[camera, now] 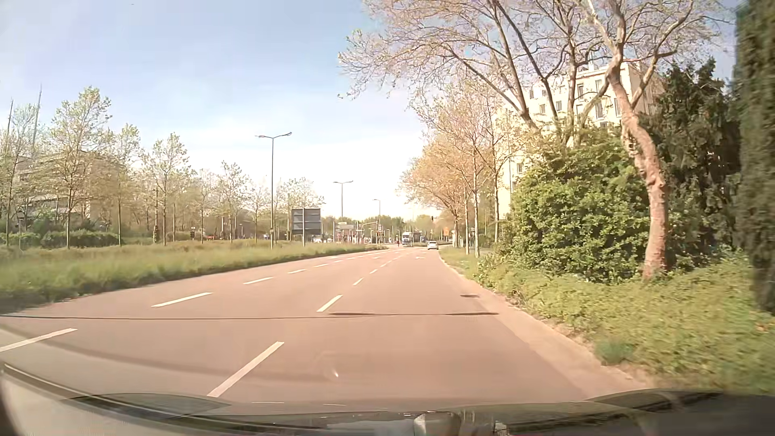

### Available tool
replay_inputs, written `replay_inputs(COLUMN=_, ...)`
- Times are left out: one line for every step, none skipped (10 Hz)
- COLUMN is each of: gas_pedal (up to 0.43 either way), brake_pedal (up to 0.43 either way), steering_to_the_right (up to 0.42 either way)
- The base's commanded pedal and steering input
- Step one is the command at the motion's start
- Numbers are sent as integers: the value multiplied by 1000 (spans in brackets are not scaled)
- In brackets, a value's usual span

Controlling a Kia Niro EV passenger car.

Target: Follow the waypoints while adhering to traffic rules and regulations

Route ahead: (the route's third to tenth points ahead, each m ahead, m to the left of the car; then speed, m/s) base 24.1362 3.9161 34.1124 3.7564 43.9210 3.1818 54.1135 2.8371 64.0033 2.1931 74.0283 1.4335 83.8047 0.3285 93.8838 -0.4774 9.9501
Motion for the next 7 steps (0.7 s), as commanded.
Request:
replay_inputs(gas_pedal=0, brake_pedal=0, steering_to_the_right=4)
replay_inputs(gas_pedal=0, brake_pedal=0, steering_to_the_right=4)
replay_inputs(gas_pedal=0, brake_pedal=0, steering_to_the_right=4)
replay_inputs(gas_pedal=0, brake_pedal=0, steering_to_the_right=4)
replay_inputs(gas_pedal=0, brake_pedal=0, steering_to_the_right=4)
replay_inputs(gas_pedal=0, brake_pedal=0, steering_to_the_right=4)
replay_inputs(gas_pedal=0, brake_pedal=0, steering_to_the_right=5)
